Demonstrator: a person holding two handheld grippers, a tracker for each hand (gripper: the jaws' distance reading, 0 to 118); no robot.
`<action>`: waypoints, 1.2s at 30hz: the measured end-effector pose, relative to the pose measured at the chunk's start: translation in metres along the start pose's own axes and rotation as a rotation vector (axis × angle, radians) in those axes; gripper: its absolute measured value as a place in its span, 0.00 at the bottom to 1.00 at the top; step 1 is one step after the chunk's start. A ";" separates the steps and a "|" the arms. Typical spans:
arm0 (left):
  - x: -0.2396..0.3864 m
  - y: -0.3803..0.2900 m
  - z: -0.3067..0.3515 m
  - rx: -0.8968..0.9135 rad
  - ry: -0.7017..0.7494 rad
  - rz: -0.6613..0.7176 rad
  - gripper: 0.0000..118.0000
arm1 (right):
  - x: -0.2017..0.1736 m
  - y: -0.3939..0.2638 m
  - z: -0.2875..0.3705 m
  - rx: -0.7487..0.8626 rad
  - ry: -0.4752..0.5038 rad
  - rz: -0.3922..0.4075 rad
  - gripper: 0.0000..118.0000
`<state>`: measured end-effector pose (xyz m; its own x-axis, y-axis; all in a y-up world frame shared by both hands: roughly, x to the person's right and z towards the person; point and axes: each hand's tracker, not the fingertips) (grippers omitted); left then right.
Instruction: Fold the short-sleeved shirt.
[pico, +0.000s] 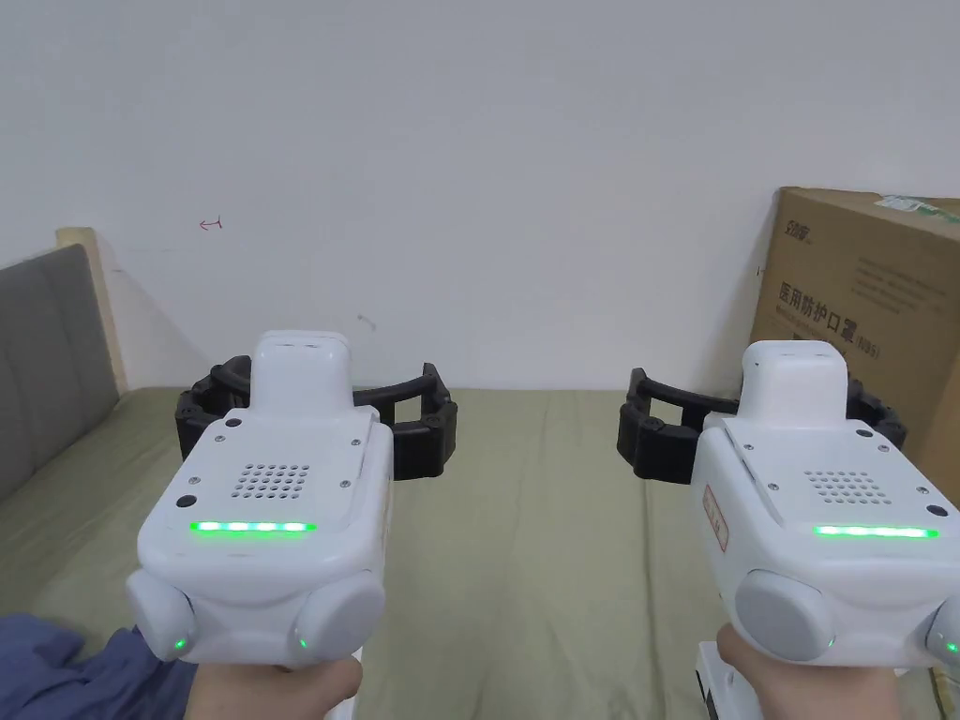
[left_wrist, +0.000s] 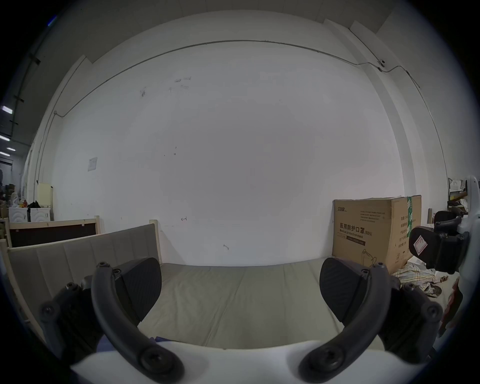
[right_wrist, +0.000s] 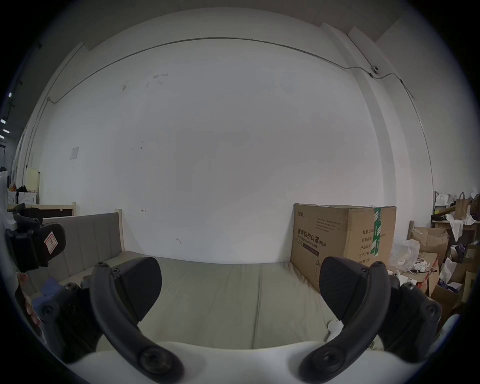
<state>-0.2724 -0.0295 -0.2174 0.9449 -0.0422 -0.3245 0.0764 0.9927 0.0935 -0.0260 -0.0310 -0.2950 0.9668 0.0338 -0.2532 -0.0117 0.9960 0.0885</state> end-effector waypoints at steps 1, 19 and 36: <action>0.000 0.000 0.000 0.000 0.000 -0.002 1.00 | 0.000 0.000 0.000 0.002 0.001 0.002 1.00; -0.001 0.000 -0.004 -0.016 -0.001 0.014 1.00 | -0.004 -0.001 -0.001 0.002 0.012 0.009 1.00; 0.000 -0.001 -0.002 -0.018 0.001 0.005 1.00 | -0.001 0.000 0.000 0.006 0.007 0.004 1.00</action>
<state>-0.2732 -0.0301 -0.2195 0.9449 -0.0374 -0.3253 0.0662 0.9948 0.0779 -0.0272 -0.0315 -0.2949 0.9650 0.0381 -0.2595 -0.0137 0.9954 0.0951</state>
